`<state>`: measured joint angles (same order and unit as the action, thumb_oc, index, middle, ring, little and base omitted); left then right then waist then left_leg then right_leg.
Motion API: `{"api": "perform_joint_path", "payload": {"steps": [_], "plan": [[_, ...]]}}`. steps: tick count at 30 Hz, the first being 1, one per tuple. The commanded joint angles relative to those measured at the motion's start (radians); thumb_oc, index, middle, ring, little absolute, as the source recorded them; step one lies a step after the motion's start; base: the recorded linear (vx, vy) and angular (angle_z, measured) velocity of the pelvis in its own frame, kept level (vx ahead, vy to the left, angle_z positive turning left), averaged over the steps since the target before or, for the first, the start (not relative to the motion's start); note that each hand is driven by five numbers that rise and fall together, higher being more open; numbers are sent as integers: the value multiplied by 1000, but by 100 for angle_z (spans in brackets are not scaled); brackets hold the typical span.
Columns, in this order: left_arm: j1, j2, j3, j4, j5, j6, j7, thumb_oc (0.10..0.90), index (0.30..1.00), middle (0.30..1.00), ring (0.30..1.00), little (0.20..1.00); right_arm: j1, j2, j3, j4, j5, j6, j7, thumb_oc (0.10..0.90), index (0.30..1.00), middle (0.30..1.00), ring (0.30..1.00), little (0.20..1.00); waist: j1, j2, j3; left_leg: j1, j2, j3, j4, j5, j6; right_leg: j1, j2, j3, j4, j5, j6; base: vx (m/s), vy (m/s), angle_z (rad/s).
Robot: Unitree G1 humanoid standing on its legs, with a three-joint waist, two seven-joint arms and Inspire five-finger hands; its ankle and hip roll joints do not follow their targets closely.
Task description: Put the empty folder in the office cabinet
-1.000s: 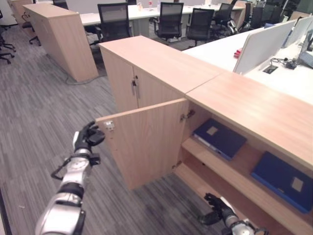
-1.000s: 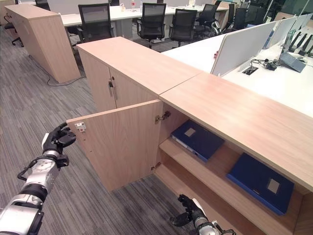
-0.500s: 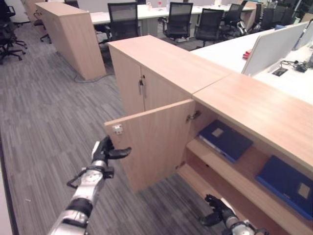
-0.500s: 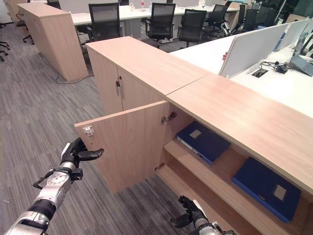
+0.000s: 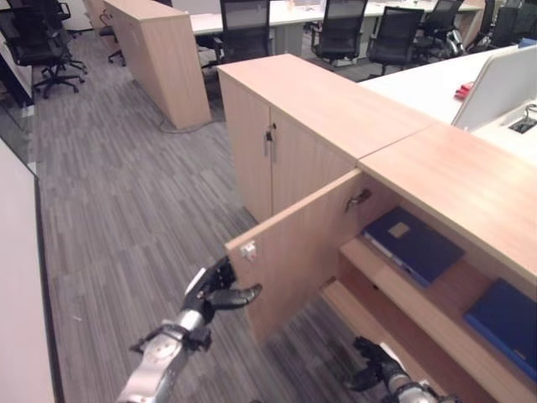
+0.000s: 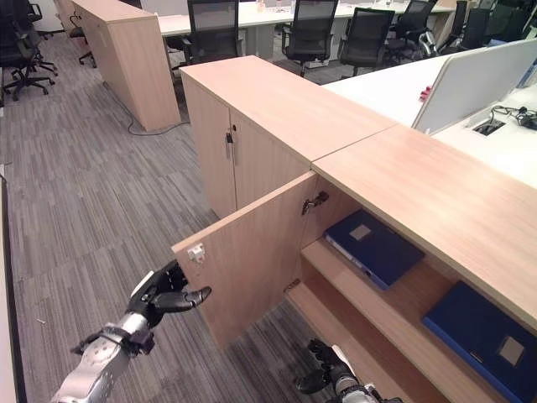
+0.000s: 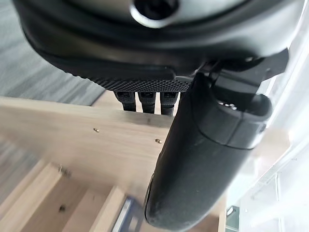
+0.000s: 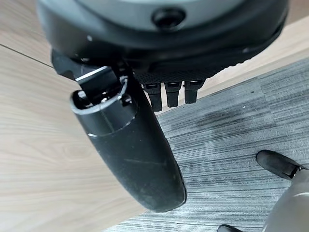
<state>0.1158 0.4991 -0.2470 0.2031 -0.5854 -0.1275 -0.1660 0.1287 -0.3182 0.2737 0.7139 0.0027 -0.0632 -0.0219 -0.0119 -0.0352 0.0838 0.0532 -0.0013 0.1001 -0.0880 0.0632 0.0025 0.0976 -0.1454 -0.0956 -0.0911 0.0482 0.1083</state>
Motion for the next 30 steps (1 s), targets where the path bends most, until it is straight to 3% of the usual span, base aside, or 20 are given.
{"api": "perform_joint_path", "payload": {"steps": [1, 8, 12, 13, 14, 16, 17, 19, 21, 22, 26, 29, 30], "plan": [[-73, 34, -41, -197, -27, -45, -153, 800, 900, 900, 900, 900, -56, -22, -54, -11, -4, -57, -13, 800, 900, 900, 900, 900, 8, 13, -6, 101, 10, -31, 1, -176, -10, -32, -50, -25, 91, -26, 76, -29, 22, -4], [-72, 25, -88, -273, -39, -27, -169, 800, 900, 900, 900, 900, -83, -10, -48, 14, -4, -55, -25, 800, 900, 900, 900, 900, 6, 19, 17, 86, 10, -16, 1, -170, -7, -74, -54, -29, 121, -13, 83, -43, 4, -2], [-150, 17, -133, -287, -7, -40, -158, 800, 900, 900, 900, 900, -147, -8, -26, -9, -11, -50, -36, 800, 900, 900, 900, 900, -1, 36, 56, 47, 27, 50, 1, -154, -11, -160, -82, -105, 213, 23, 110, -190, -20, -48], [-170, 9, -145, -285, -5, -41, -151, 800, 900, 900, 900, 900, -159, -10, -22, -18, -14, -48, -39, 800, 900, 900, 900, 900, -1, 41, 65, 44, 33, 67, 1, -147, -12, -178, -97, -137, 248, 30, 112, -140, 6, -72], [-190, 5, -153, -292, -20, -35, -145, 800, 900, 900, 900, 900, -191, -9, -9, -15, -20, -42, -46, 800, 900, 900, 900, 900, 21, 66, 66, 33, 59, 131, 1, -131, -12, -183, -160, -324, 331, 4, 92, -127, 4, -71], [-190, 5, -153, -293, -20, -34, -145, 800, 900, 900, 900, 900, -191, -9, -9, -15, -20, -42, -46, 800, 900, 900, 900, 900, 20, 65, 70, 39, 58, 129, 2, -138, -12, -181, -165, -323, 346, -9, 94, -67, -25, -100], [-183, 8, -151, -303, -29, -30, -152, 800, 900, 900, 900, 900, -191, -7, -2, -7, -24, -46, -43, 800, 900, 900, 900, 900, 24, 65, 62, 35, 67, 178, 9, -135, -12, -162, -178, -374, 373, -31, 86, -73, -104, -87], [-176, 8, -149, -307, -27, -26, -155, 800, 900, 900, 900, 900, -187, -4, -3, -2, -21, -46, -42, 800, 900, 900, 900, 900, 24, 59, 59, 37, 67, 198, 9, -134, -12, -154, -173, -357, 368, -37, 87, -43, -114, -42], [-164, 3, -146, -306, -31, -26, -168, 800, 900, 900, 900, 900, -181, -12, -8, -2, -22, -45, -42, 800, 900, 900, 900, 900, 22, 50, 46, 39, 70, 222, 12, -129, -21, -120, -147, -326, 279, -58, 82, 15, -182, -38], [-154, -12, -138, -297, -34, -31, -159, 800, 900, 900, 900, 900, -182, -20, -13, 2, -12, -45, -45, 800, 900, 900, 900, 900, 11, 55, 33, 40, 79, 238, 16, -120, -33, -102, -115, -288, 206, -58, 76, 18, -179, -42], [-152, -37, -130, -284, -45, -36, -141, 800, 900, 900, 900, 900, -184, -38, -9, -3, -1, -45, -43, 800, 900, 900, 900, 900, -13, 74, 29, 56, 111, 273, 24, -105, -56, -78, -61, -237, 139, -61, 58, 19, -207, -78], [-181, -89, -139, -251, -63, -29, -123, 800, 900, 900, 900, 900, -170, -65, -16, -9, 30, -47, -39, 800, 900, 900, 900, 900, -69, 68, 51, 35, 216, 331, 204, -101, -107, -48, 8, -163, 113, -108, 8, 8, -317, -92], [-186, -101, -145, -240, -69, -24, -119, 800, 900, 900, 900, 900, -161, -70, -25, -3, 38, -42, -43, 800, 900, 900, 900, 900, -73, 67, 59, 16, 256, 332, 262, -56, -127, -25, 30, -148, 97, -116, -8, 31, -224, -64]]}}
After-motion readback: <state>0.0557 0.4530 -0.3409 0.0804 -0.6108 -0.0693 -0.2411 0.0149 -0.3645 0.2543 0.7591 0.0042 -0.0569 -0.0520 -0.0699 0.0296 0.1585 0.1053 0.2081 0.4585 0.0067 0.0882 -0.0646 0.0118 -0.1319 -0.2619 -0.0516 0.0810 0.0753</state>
